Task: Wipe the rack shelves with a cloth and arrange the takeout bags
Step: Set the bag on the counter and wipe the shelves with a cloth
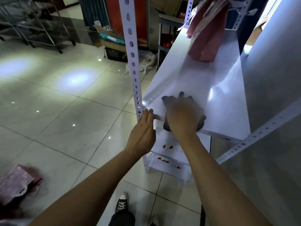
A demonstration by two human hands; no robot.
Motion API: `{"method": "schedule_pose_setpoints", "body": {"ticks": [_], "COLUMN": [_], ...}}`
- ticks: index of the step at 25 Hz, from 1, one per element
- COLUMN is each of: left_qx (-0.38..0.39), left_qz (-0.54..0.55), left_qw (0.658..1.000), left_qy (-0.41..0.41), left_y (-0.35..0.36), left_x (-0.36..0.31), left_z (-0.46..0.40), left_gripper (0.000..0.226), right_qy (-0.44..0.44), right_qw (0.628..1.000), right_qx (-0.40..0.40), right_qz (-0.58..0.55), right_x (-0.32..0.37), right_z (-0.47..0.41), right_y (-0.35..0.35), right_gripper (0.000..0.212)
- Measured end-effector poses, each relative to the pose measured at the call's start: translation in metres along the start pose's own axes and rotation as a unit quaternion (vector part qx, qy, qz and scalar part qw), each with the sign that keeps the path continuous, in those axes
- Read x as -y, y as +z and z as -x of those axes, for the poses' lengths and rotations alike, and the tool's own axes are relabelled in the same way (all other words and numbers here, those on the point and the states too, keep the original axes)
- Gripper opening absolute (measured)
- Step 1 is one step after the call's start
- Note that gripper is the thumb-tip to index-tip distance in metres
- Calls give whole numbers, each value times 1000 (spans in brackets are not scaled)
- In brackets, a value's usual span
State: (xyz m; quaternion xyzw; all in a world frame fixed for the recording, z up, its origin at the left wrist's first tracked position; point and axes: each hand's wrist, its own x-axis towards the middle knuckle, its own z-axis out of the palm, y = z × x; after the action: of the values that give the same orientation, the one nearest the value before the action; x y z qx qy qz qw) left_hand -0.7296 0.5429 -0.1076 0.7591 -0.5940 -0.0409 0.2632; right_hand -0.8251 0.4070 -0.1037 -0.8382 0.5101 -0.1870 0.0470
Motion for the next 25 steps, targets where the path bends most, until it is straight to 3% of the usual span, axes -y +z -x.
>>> {"method": "schedule_pose_setpoints", "body": {"ticks": [8, 18, 22, 25], "left_qx": [19, 34, 68, 98], "left_qz": [5, 2, 40, 37], "left_qw": [1000, 999, 997, 994], "left_qy": [-7, -2, -19, -29], "left_y": [-3, 21, 55, 85], "left_x": [0, 13, 42, 65], "left_z": [3, 29, 74, 103], "left_gripper": [55, 53, 53, 57], "right_qy": [57, 64, 60, 99], "right_qw": [995, 991, 983, 986], "right_qx": [-84, -119, -175, -130], "right_qz": [-18, 18, 7, -34], "right_x": [-59, -70, -74, -77], "right_z": [33, 84, 130, 181], "right_y": [-18, -19, 8, 51], "right_gripper": [41, 41, 37, 37]}}
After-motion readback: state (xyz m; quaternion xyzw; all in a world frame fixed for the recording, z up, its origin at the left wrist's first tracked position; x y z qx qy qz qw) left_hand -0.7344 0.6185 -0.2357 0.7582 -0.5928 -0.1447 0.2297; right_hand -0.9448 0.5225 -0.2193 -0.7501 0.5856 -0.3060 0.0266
